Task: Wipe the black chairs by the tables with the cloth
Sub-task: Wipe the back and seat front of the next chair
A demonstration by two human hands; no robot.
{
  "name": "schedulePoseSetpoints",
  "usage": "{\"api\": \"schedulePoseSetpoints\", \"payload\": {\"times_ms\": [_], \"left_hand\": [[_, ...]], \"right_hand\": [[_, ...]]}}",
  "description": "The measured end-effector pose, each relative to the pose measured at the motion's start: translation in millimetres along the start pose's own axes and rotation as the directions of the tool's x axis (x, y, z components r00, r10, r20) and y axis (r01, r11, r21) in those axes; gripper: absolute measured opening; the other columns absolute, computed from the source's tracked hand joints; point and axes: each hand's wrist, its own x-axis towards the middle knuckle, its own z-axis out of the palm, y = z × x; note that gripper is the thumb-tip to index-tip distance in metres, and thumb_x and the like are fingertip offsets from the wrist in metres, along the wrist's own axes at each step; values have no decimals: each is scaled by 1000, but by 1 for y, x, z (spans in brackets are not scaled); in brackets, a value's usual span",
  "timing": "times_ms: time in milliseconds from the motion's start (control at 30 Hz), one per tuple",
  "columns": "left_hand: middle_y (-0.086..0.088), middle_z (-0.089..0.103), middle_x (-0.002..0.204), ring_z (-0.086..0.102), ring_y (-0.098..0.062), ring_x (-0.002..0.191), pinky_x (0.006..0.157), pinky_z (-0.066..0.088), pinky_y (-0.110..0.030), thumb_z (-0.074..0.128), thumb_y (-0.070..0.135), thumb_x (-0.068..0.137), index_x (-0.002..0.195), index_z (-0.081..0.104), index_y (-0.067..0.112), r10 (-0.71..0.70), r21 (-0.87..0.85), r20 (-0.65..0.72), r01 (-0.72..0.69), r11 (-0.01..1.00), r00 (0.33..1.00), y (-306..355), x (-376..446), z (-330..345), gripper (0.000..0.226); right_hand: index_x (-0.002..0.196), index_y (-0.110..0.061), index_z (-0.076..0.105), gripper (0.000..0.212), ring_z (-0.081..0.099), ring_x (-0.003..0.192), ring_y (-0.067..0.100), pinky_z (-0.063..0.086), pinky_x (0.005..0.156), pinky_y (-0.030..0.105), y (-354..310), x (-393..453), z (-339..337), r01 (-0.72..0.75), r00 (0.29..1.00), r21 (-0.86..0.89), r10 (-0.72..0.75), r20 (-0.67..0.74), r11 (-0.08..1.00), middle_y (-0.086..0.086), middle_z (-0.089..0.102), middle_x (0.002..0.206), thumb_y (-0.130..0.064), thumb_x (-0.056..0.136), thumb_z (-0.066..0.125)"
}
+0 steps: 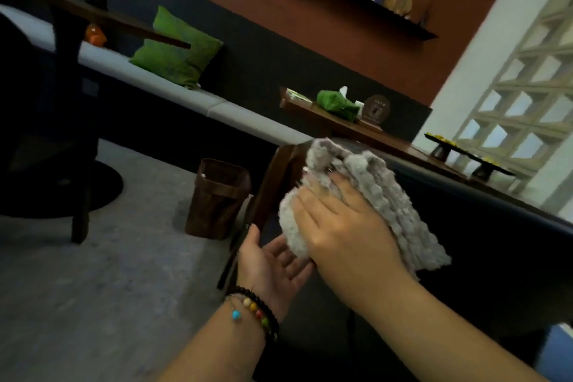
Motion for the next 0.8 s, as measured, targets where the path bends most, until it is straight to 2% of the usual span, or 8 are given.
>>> {"api": "schedulePoseSetpoints", "payload": {"times_ms": [167,233,333,467,600,667,733,800], "left_hand": [[-18,64,120,60,-35,110,100,44,-51,33,67,91,121,56,8,-19,-16,38,19,1000,999,4,-5,1,70],[-15,65,113,61,-31,101,87,48,-48,35,67,90,117,56,8,-10,-8,43,10,1000,999,2,-7,2,68],[-16,63,118,59,-32,107,91,46,-48,36,67,90,124,54,8,-23,-22,98,25,999,995,1,-8,1,70],[-23,66,117,60,-38,114,101,43,-51,34,70,88,124,58,3,-65,-40,204,74,996,977,3,-9,-8,80],[-16,64,124,59,-33,118,105,40,-50,33,71,87,129,57,8,-37,-42,208,46,998,977,1,-5,-10,79],[-13,59,131,53,-30,123,106,37,-51,35,70,88,135,50,9,-24,-52,186,34,998,982,-1,-3,-9,79],[-13,58,132,51,-30,125,106,36,-52,36,69,88,138,48,9,-24,-64,174,35,997,984,-2,-3,-9,78],[-15,62,128,57,-32,120,102,41,-52,37,69,87,133,52,9,-37,-56,202,50,997,979,0,-4,-11,77]], "right_hand": [[121,0,66,43,55,126,32,21,117,48,11,-18,-14,-134,961,49,142,-238,990,19,63,127,-12,91,38],[128,1,60,38,47,132,36,16,119,49,21,-22,-12,-216,937,1,208,-282,976,21,58,133,-10,94,46],[129,-1,60,40,50,131,33,21,117,47,15,-27,4,-172,957,-114,139,-256,978,19,57,135,-9,97,37],[123,-11,68,40,62,119,22,41,108,37,-10,-37,22,99,995,-152,-101,-4,983,9,67,125,-22,86,57],[124,-2,64,38,55,126,32,31,113,45,6,-17,4,-81,965,-39,69,-252,996,19,63,128,-11,94,42],[125,1,62,35,49,131,35,22,116,47,19,-8,-4,-190,921,-45,162,-355,981,21,60,131,-12,96,49],[127,-2,63,36,51,130,32,25,116,46,19,-11,-2,-179,944,-156,125,-304,971,18,61,131,-12,94,51],[126,-7,65,37,57,125,26,37,111,42,6,-23,8,-49,987,-224,12,-162,973,12,64,129,-12,95,47]]}}
